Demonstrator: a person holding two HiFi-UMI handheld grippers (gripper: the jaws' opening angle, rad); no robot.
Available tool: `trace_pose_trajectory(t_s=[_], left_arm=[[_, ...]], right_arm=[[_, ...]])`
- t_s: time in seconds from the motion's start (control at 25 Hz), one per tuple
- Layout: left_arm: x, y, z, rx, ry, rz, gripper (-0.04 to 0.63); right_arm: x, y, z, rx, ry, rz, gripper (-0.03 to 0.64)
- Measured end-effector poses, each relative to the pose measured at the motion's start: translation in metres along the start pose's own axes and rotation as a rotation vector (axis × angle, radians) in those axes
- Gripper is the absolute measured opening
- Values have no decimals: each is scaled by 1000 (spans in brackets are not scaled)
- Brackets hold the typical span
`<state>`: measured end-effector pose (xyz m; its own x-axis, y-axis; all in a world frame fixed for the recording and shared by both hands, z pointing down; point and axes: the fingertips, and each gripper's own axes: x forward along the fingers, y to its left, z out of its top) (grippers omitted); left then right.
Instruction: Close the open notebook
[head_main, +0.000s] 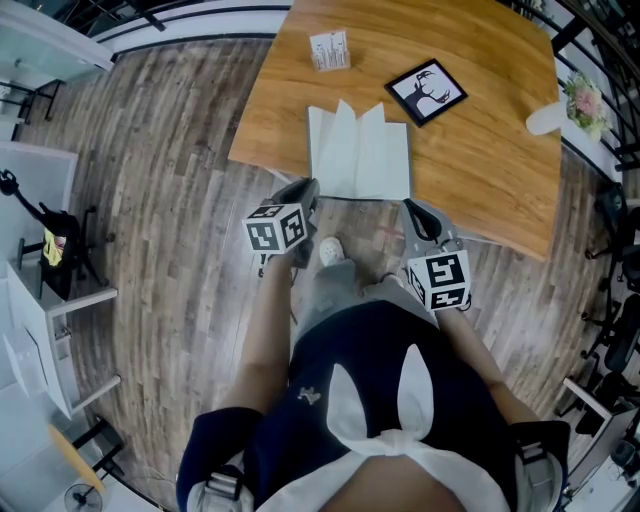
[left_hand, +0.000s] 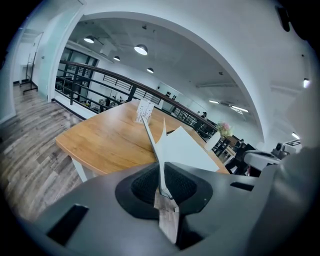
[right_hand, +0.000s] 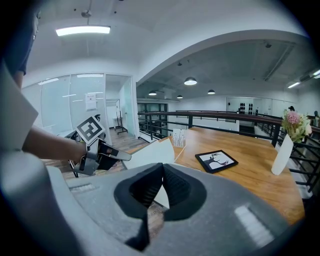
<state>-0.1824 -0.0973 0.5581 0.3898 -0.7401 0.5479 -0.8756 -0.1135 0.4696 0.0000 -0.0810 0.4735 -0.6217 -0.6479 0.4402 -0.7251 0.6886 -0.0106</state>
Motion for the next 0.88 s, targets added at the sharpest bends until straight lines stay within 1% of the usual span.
trace_pose_trajectory(t_s=[0.88], left_arm=[[6,-40,6,58,-26,1,45]], right_arm=[[-28,-19,-14,-14,3,-6,-2]])
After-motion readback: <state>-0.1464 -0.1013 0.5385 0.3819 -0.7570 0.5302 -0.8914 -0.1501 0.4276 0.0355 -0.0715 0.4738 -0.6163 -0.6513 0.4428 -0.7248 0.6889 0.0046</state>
